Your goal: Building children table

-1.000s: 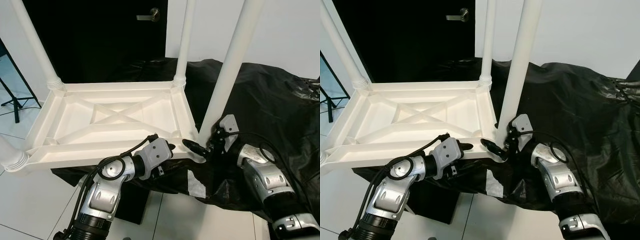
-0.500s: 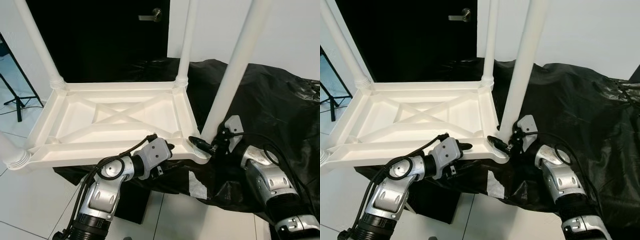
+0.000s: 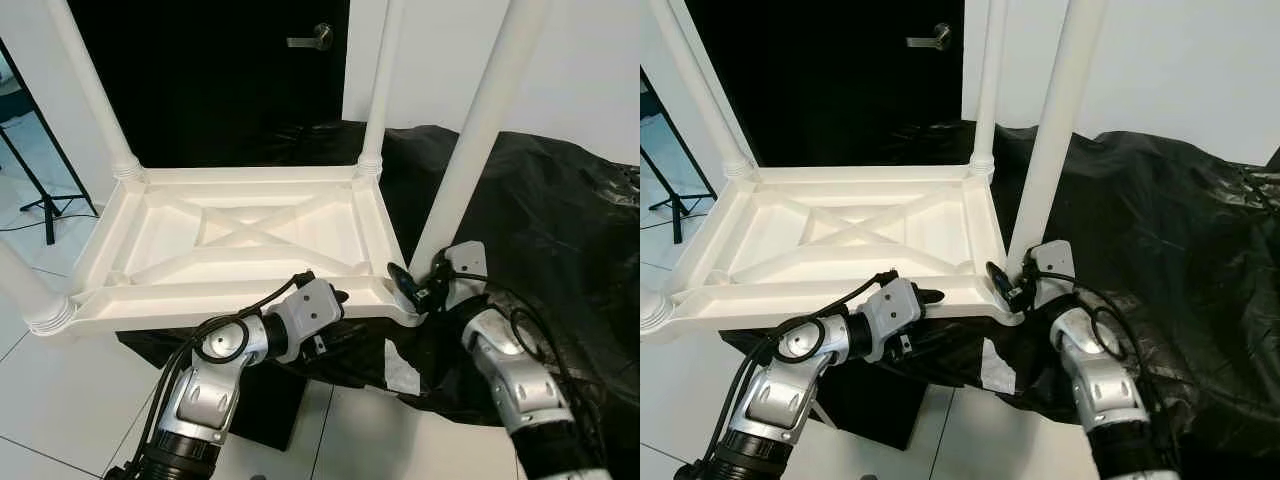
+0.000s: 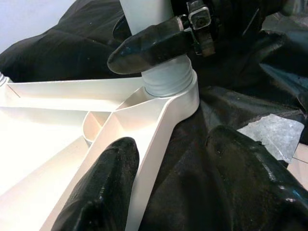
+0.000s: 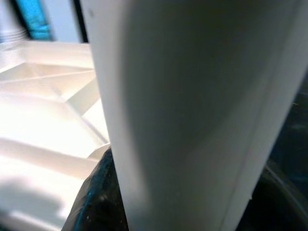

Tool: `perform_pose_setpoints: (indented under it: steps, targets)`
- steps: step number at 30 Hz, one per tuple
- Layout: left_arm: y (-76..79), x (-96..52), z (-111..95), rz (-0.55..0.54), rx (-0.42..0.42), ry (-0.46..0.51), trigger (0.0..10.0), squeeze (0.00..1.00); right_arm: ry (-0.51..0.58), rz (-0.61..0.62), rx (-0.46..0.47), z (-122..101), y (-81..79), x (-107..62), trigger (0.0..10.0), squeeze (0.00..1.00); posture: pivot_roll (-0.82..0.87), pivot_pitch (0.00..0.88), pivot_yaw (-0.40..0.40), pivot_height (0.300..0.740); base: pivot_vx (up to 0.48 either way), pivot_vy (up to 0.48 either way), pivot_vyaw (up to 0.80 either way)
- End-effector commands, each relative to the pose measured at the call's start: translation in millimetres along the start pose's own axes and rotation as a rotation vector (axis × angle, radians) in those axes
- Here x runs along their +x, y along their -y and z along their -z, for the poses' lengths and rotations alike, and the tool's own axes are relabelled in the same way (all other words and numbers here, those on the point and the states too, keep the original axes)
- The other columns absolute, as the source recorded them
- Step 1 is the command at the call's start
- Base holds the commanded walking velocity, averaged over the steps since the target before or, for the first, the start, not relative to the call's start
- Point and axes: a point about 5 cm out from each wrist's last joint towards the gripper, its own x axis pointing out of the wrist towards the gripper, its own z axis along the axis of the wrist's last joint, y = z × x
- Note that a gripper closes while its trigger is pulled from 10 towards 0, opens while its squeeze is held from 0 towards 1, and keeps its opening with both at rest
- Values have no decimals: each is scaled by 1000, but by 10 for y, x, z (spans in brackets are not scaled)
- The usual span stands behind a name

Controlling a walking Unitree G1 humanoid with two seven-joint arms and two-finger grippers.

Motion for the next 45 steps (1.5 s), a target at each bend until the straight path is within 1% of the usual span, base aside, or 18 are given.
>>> perform_pose_setpoints:
  steps: [1,8,13,19,20,21,22,23,25,26,29,32,33,35,36,37,40,45]
  targets:
    - [-29,15,-2,-100,-8,6,10000,0,-112,162,-45,195,157,-114,10000,0,-10,0,-34,740,0,0,0]
    - [-28,15,-6,-100,-5,6,10000,0,-122,402,28,185,30,-116,10000,0,4,0,-46,740,0,0,0]
    - [-12,2,3,-102,-8,2,10000,0,-120,401,85,164,-120,-96,10000,0,13,0,-52,740,0,0,0]
    - [-24,-7,2,-107,-7,-1,10000,0,-121,397,73,149,-151,-114,10000,0,14,0,-53,740,0,0,0]
    - [-26,-7,2,-109,-7,-2,10000,0,-114,397,66,138,-142,-115,10000,106,14,0,-56,740,0,0,0]
    - [-28,-8,3,-110,-6,-2,10000,0,-105,404,65,125,-126,-116,10000,514,14,0,-58,740,0,0,0]
    - [-28,-8,3,-110,-6,-2,10000,0,-105,404,65,125,-126,-116,10000,514,14,0,-58,740,0,0,0]
    - [-28,-6,3,-111,-4,-3,10000,0,-95,410,65,111,-103,-120,10000,800,13,0,-56,740,0,0,0]
    - [-26,-4,3,-112,-5,-3,10000,0,-93,410,66,110,-96,-123,10000,800,13,0,-56,740,0,0,0]
    - [-22,5,-3,-116,-8,1,10000,0,-53,362,75,83,-43,-143,10000,1000,12,0,-58,740,0,0,0]
    - [-21,9,-7,-118,-10,3,10000,0,-26,326,82,60,-8,-154,10000,1000,11,0,-58,740,0,0,0]
    - [-24,12,-6,-124,-15,5,10000,0,12,150,104,13,11,-144,10000,1000,5,0,-54,740,0,0,0]
    - [-24,12,-6,-124,-15,5,10000,0,12,150,104,13,11,-144,10000,1000,5,0,-54,740,0,0,0]
    - [-33,11,-3,-128,-16,5,10000,0,30,48,99,-17,53,-132,10000,1000,4,0,-50,740,0,0,0]
    - [-42,9,-3,-130,-16,5,10000,0,28,2,110,-21,76,-113,10000,298,5,0,-49,740,0,0,0]
    - [-51,5,-4,-133,-16,6,10000,0,24,-75,118,-26,82,-85,10000,0,6,0,-48,740,0,0,0]
    - [-66,0,-5,-137,-14,5,10000,0,22,-244,112,-48,60,-33,10000,0,8,0,-45,740,0,0,0]
    - [-77,-3,-8,-141,-11,5,10000,0,4,-372,100,-56,33,39,10000,0,15,0,-50,740,0,0,0]
